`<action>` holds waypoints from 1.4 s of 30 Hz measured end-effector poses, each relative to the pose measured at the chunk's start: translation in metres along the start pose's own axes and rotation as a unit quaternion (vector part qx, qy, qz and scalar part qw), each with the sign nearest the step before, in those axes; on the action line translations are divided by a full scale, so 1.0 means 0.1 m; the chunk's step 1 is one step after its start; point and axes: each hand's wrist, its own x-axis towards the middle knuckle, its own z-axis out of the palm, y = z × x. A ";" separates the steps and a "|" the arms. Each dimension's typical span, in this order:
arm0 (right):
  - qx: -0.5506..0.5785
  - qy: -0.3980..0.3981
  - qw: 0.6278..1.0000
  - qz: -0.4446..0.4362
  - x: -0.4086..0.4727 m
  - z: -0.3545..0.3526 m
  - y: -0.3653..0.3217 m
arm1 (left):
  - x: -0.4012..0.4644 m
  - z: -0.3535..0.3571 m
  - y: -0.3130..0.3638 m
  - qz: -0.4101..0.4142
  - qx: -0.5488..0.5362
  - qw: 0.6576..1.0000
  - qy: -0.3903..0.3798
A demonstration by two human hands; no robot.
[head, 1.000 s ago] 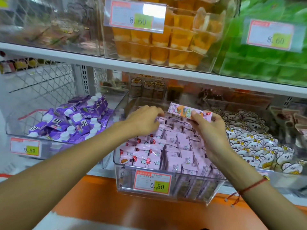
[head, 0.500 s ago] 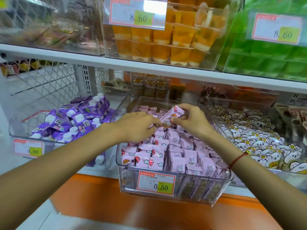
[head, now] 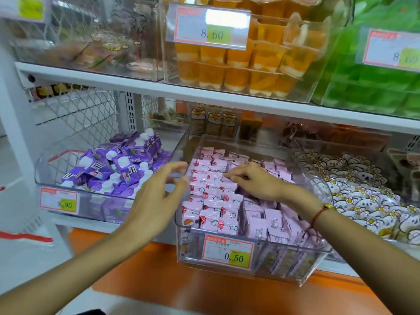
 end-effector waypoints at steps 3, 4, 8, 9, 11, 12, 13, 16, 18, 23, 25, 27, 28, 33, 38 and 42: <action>-0.007 0.034 0.999 0.009 0.01 -0.11 0.00 | -0.03 0.04 0.01 -0.030 -0.037 0.999 -0.010; 0.000 0.083 0.996 0.019 0.03 -0.16 0.00 | -0.04 0.04 0.01 -0.036 -0.045 0.998 -0.014; -0.009 0.180 0.981 0.078 0.17 -0.25 0.08 | -0.04 0.04 0.00 -0.041 -0.054 0.997 -0.022; -0.028 0.156 0.984 0.086 0.21 -0.24 0.10 | -0.04 0.03 -0.01 -0.040 -0.052 0.998 -0.024; -0.057 0.102 0.988 0.100 0.30 -0.21 0.13 | -0.04 0.02 -0.01 -0.037 -0.051 0.998 -0.024; -0.065 0.087 0.988 0.111 0.34 -0.18 0.14 | -0.03 0.01 -0.01 -0.037 -0.052 0.998 -0.024; -0.068 0.083 0.987 0.121 0.38 -0.17 0.15 | -0.03 0.01 -0.01 -0.038 -0.054 0.998 -0.024; -0.071 0.091 0.984 0.136 0.45 -0.15 0.17 | -0.04 0.00 -0.02 -0.038 -0.057 0.997 -0.026; -0.059 0.094 0.985 0.131 0.46 -0.13 0.18 | -0.04 0.00 -0.02 -0.035 -0.060 0.997 -0.030; 0.101 0.235 0.962 0.099 0.38 -0.14 0.07 | -0.01 -0.01 -0.03 -0.034 -0.075 0.996 -0.032; 0.152 0.328 0.928 0.091 0.29 -0.20 0.01 | 0.00 -0.02 -0.04 -0.038 -0.080 0.996 -0.024; 0.203 0.420 0.879 0.104 0.16 -0.24 -0.03 | 0.02 -0.02 -0.03 -0.040 -0.060 0.997 -0.006; 0.238 0.458 0.849 0.116 0.08 -0.25 -0.06 | 0.04 -0.03 -0.01 -0.033 -0.042 0.998 0.013; 0.457 0.480 0.731 0.163 -0.26 -0.25 -0.25 | 0.24 -0.03 0.36 0.118 0.046 0.991 0.046; 0.597 0.347 0.709 0.146 -0.48 -0.14 -0.48 | 0.24 0.13 0.56 0.247 0.188 0.950 -0.036; 0.657 0.274 0.692 0.115 -0.55 -0.16 -0.53 | 0.13 0.07 0.44 0.290 0.215 0.932 -0.006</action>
